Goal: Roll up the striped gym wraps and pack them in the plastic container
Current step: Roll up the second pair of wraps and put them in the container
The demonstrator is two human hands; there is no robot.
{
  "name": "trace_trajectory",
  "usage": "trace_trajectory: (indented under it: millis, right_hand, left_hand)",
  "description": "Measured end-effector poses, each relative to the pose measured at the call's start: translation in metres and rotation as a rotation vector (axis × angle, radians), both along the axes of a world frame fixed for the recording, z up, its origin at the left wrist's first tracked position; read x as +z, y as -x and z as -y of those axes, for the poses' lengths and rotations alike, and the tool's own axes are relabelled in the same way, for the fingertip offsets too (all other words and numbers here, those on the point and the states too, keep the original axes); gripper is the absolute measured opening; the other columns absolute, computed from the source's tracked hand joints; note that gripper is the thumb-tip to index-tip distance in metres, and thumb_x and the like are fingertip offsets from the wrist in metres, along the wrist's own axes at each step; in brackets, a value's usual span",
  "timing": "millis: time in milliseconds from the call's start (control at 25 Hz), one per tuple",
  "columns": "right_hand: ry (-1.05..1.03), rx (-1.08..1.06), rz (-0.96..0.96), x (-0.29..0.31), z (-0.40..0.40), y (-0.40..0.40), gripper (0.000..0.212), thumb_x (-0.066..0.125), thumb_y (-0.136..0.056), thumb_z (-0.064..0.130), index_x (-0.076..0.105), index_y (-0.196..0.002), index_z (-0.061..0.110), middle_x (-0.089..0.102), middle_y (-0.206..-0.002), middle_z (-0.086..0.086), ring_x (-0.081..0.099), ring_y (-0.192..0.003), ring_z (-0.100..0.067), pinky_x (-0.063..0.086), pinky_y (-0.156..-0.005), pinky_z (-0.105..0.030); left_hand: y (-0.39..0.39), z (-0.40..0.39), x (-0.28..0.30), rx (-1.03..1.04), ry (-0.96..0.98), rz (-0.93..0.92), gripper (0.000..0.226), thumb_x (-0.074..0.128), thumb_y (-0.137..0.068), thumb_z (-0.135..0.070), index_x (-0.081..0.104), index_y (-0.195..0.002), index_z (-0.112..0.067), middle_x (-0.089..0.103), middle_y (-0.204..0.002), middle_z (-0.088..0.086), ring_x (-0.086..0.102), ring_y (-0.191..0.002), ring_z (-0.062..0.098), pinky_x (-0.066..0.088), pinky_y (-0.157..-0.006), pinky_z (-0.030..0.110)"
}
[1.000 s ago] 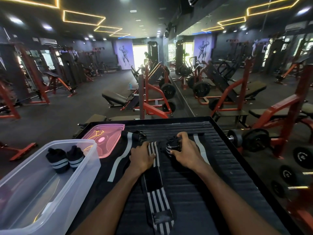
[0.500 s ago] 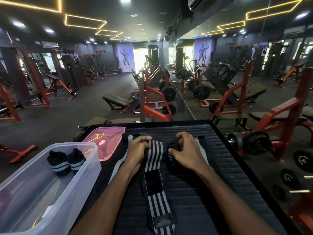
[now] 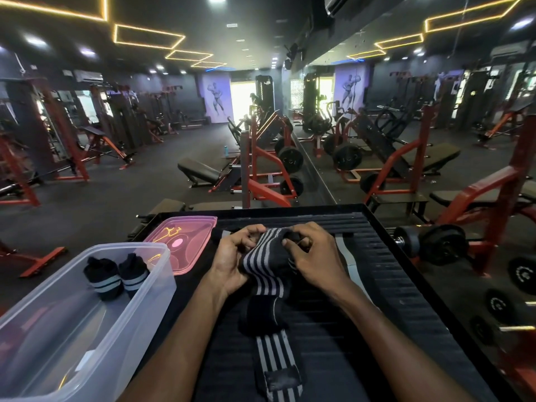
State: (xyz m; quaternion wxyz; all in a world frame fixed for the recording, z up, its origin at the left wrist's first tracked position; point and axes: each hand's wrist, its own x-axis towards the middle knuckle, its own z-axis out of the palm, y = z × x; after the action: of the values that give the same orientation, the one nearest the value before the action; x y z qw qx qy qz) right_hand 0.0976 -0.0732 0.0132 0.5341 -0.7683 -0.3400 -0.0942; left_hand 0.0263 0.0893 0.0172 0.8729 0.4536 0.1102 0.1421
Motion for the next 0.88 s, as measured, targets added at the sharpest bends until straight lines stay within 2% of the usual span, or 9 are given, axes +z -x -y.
trace_trajectory:
  millis: [120,200,280,400,480,600,720,800,880]
  right_hand:
    - [-0.101,-0.015,-0.034,0.001,-0.002,-0.001,0.017,0.073,-0.085,0.003,0.078,-0.098,0.014,0.063,-0.098,0.005,0.063,-0.093,-0.005,0.050,-0.081,-0.010]
    - [-0.091,0.012,-0.041,0.001,-0.002,0.001,0.020,0.072,-0.084,0.001,0.080,-0.092,0.018,0.060,-0.097,0.006,0.062,-0.093,-0.006,0.053,-0.081,-0.016]
    - [-0.032,0.021,-0.027,0.000,-0.003,0.003,0.021,0.073,-0.084,0.004,0.081,-0.091,0.022,0.056,-0.099,0.006,0.060,-0.093,-0.006,0.052,-0.078,-0.016]
    - [-0.017,0.007,0.009,0.002,0.000,0.004,0.031,0.070,-0.082,0.001,0.078,-0.100,0.025,0.052,-0.103,0.004,0.057,-0.090,-0.004,0.046,-0.074,-0.008]
    - [-0.159,-0.028,-0.060,0.008,0.006,0.002,0.044,0.066,-0.078,-0.004,0.074,-0.108,0.027,0.050,-0.106,0.003,0.057,-0.083,-0.005,0.048,-0.071,-0.012]
    - [-0.335,-0.022,-0.218,0.015,0.011,-0.008,0.046,0.060,-0.079,-0.012,0.071,-0.101,0.027,0.055,-0.100,0.003,0.057,-0.077,-0.002,0.051,-0.067,-0.017]
    - [-0.272,0.270,-0.217,0.015,0.012,-0.010,0.055,0.060,-0.080,-0.019,0.076,-0.097,0.030,0.072,-0.100,0.002,0.069,-0.094,-0.013,0.056,-0.080,-0.027]
    - [-0.137,0.415,-0.099,0.011,0.009,-0.004,0.047,0.062,-0.079,-0.014,0.078,-0.102,0.024,0.073,-0.112,0.001,0.066,-0.112,-0.013,0.053,-0.095,-0.026]
    - [-0.110,0.423,-0.019,0.005,0.003,0.000,0.029,0.067,-0.077,0.000,0.080,-0.098,0.015,0.072,-0.112,-0.002,0.063,-0.115,-0.013,0.050,-0.102,-0.028]
  left_hand:
    - [-0.003,0.002,-0.002,0.013,-0.103,-0.015,0.019,0.056,-0.085,-0.011,0.072,-0.076,-0.006,0.070,-0.085,0.013,0.067,-0.079,0.025,0.055,-0.077,0.034]
    - [-0.005,0.004,-0.005,-0.043,-0.148,-0.084,0.030,0.057,-0.096,-0.027,0.075,-0.089,-0.003,0.073,-0.095,0.018,0.070,-0.088,0.029,0.055,-0.086,0.040]
    - [-0.005,0.006,-0.007,-0.074,-0.259,-0.115,0.039,0.061,-0.095,-0.032,0.071,-0.103,0.004,0.071,-0.102,0.023,0.067,-0.094,0.034,0.052,-0.091,0.043]
    - [-0.006,0.005,-0.008,0.032,-0.462,-0.092,0.032,0.071,-0.080,-0.036,0.065,-0.076,-0.005,0.066,-0.078,0.012,0.058,-0.074,0.024,0.049,-0.072,0.034]
    - [-0.005,0.002,-0.008,0.054,-0.516,-0.076,0.030,0.070,-0.084,-0.035,0.061,-0.068,-0.011,0.067,-0.074,0.005,0.060,-0.073,0.018,0.048,-0.078,0.035]
    - [-0.003,0.001,-0.007,-0.024,-0.440,-0.033,0.032,0.065,-0.089,-0.031,0.067,-0.089,0.001,0.072,-0.097,0.016,0.065,-0.093,0.028,0.047,-0.097,0.043]
    - [0.001,0.006,-0.006,-0.174,-0.278,0.016,0.040,0.052,-0.097,-0.025,0.064,-0.116,0.009,0.067,-0.113,0.027,0.066,-0.100,0.035,0.050,-0.098,0.045]
    - [0.001,0.012,-0.006,-0.221,-0.213,0.045,0.037,0.048,-0.100,-0.022,0.066,-0.115,0.006,0.067,-0.113,0.027,0.067,-0.098,0.034,0.052,-0.095,0.044]
    - [0.000,0.017,-0.006,-0.195,-0.204,0.052,0.032,0.048,-0.100,-0.020,0.071,-0.108,0.002,0.071,-0.104,0.022,0.070,-0.091,0.029,0.057,-0.085,0.039]
